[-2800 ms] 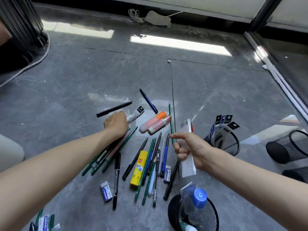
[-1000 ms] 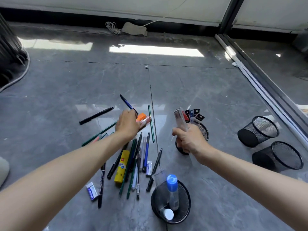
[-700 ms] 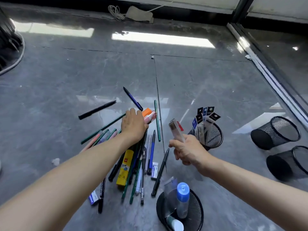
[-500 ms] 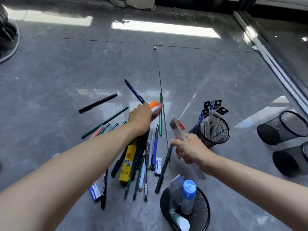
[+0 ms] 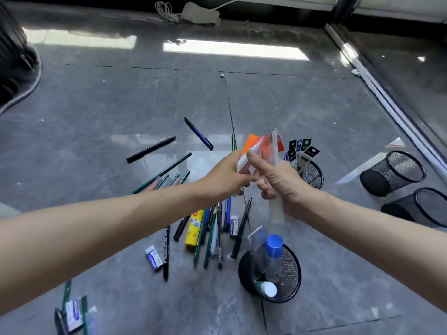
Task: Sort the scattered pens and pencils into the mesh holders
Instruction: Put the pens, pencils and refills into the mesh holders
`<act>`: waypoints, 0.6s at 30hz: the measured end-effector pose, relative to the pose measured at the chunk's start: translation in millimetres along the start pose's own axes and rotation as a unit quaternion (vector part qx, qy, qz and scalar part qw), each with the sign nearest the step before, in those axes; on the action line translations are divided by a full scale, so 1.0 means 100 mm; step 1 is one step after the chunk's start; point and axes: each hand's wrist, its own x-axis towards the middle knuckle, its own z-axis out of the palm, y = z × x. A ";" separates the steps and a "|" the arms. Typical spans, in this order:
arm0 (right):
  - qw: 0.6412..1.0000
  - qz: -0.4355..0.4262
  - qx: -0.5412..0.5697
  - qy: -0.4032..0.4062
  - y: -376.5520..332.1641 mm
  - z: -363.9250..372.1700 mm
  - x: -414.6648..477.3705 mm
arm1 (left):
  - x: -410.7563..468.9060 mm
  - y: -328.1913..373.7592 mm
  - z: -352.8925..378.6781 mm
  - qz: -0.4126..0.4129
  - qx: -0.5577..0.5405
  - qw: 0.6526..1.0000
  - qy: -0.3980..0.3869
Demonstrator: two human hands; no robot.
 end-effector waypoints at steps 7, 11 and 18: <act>0.997 -0.072 -0.007 0.011 -0.23 0.14 -0.48 | -0.68 0.45 0.12 0.041 -0.015 0.998 -0.050; 0.993 -0.096 0.001 0.065 -0.18 0.12 -0.71 | -1.00 0.56 0.28 0.035 -0.062 0.995 -0.071; 0.978 -0.185 -0.091 -0.004 0.20 -0.15 -1.14 | -1.28 0.49 0.39 0.074 0.199 0.973 -0.087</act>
